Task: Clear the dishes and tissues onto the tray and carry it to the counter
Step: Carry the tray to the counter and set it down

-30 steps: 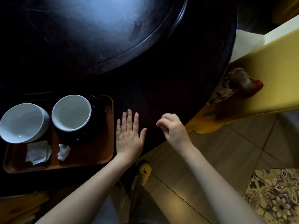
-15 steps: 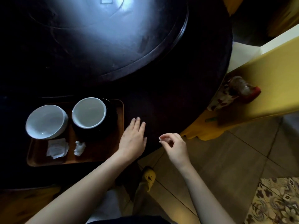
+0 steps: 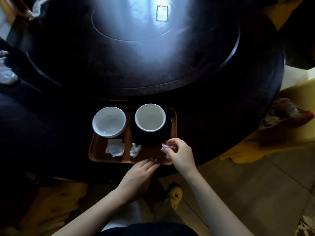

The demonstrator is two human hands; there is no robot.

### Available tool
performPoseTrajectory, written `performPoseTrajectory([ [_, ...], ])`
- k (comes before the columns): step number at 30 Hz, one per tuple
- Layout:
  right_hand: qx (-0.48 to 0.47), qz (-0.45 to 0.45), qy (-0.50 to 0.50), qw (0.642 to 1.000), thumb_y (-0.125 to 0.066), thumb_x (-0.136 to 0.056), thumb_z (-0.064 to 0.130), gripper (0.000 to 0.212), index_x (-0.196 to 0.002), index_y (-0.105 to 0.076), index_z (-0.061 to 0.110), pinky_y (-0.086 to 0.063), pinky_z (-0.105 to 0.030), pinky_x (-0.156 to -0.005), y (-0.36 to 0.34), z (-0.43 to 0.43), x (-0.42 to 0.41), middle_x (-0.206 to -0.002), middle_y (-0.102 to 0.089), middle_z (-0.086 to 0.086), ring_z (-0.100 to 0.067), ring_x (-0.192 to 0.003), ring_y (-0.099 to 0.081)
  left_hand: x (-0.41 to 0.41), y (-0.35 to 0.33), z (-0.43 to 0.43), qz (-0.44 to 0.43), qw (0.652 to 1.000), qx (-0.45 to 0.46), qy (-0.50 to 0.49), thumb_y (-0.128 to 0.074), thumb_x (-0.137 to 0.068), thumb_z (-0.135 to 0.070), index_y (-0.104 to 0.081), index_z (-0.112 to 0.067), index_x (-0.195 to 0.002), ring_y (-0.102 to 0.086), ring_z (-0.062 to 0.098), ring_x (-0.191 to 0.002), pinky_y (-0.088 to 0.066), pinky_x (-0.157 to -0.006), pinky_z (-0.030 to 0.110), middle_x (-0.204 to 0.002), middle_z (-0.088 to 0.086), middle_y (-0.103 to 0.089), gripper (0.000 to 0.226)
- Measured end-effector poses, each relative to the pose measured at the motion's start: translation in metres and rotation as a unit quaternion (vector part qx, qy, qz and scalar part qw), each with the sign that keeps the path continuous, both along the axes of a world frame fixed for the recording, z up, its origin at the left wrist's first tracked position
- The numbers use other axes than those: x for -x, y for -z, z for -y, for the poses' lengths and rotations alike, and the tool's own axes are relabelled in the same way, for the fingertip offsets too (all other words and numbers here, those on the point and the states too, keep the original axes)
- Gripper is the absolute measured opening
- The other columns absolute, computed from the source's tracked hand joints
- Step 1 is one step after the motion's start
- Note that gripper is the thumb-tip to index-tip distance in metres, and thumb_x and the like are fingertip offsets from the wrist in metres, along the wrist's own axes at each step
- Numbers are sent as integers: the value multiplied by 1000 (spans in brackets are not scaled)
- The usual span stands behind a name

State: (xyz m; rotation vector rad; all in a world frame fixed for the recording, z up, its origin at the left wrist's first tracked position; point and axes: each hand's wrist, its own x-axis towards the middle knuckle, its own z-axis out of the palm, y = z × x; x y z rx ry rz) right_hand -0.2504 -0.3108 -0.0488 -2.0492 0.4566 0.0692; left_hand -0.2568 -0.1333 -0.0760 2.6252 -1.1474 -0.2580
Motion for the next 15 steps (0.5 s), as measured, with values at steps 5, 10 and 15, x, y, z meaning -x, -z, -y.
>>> performPoseTrajectory([
  [5, 74, -2, 4, 997, -66, -83, 18, 10, -89, -62, 12, -47, -23, -72, 12, -55, 1, -90, -56, 4, -9, -79, -57, -14, -14, -70, -22, 986, 100, -134, -46, -81, -20, -66, -8, -108, -62, 17, -97, -44, -89, 25, -101, 6, -71, 35],
  [10, 117, 28, 19, 993, -60, -85, 7, 12, -97, -63, 7, -45, -22, -82, 23, -86, 7, -101, -62, -8, -20, -93, -60, -38, -18, -117, -14, 948, 135, -287, -59, -84, -11, -66, -4, -104, -56, 18, -96, -39, -86, 19, -99, 11, -67, 23],
  [15, 138, 25, 10, 990, -55, -86, 4, 19, -102, -66, 7, -44, -20, -84, 21, -99, 7, -104, -64, -8, -22, -98, -59, -62, -9, -137, -39, 906, 145, -397, -59, -85, -9, -63, 0, -108, -53, 31, -103, -39, -88, 31, -104, 17, -60, 25],
])
